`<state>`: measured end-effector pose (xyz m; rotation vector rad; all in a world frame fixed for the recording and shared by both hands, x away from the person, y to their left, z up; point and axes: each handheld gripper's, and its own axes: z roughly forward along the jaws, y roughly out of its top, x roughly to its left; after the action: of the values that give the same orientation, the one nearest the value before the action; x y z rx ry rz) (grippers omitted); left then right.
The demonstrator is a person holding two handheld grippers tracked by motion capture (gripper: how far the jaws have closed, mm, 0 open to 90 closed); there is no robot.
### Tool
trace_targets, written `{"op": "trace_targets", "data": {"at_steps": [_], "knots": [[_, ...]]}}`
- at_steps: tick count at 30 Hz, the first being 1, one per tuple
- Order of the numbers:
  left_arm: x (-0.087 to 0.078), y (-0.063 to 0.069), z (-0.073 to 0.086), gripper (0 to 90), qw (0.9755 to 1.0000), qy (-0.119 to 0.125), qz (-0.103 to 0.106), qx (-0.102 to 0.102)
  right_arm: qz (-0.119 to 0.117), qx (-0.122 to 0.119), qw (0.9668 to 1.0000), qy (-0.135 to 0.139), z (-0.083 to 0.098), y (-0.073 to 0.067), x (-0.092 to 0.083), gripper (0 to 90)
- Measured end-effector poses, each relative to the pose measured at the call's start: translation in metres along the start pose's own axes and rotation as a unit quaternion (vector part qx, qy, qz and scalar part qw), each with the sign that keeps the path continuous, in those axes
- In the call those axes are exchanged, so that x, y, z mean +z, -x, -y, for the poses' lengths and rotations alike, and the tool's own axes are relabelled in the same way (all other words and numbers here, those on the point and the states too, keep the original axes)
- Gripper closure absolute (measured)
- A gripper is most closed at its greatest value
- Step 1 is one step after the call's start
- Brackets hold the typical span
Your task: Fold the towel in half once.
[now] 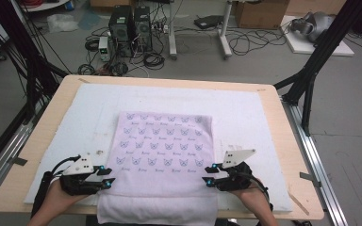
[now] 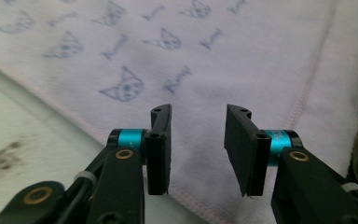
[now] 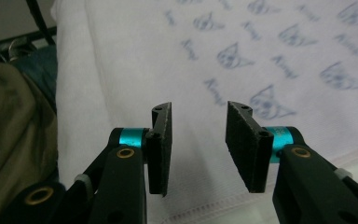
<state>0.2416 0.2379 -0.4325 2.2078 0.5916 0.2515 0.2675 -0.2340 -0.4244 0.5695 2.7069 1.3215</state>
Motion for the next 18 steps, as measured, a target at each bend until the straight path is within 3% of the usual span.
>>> {"op": "trace_targets", "data": {"at_steps": [2,4,6,8,11,18], "knots": [[0.006,0.002,0.003,63.0,0.9998,-0.015,0.008,0.004,-0.004,-0.004,0.9998,-0.018,0.003,-0.002,0.008,61.1],[0.008,0.005,0.006,64.5,0.9999,-0.009,0.004,0.006,-0.01,-0.005,0.9993,-0.035,0.006,-0.005,0.015,62.7],[0.008,0.005,0.005,75.0,0.9999,-0.008,0.005,0.007,-0.004,-0.018,0.9988,-0.046,0.007,-0.008,0.02,71.2],[0.008,0.007,0.004,81.0,0.9999,-0.009,-0.003,0.01,-0.015,-0.012,0.9987,-0.048,0.006,-0.008,0.021,83.3],[0.006,0.008,0.003,87.3,0.9998,-0.01,-0.009,0.015,-0.015,-0.015,0.9984,-0.053,0.004,-0.009,0.021,87.4],[-0.019,0.015,-0.006,88.0,0.9994,0.029,-0.016,0.004,-0.001,-0.027,0.9996,-0.004,-0.006,-0.018,-0.006,87.7]]}}
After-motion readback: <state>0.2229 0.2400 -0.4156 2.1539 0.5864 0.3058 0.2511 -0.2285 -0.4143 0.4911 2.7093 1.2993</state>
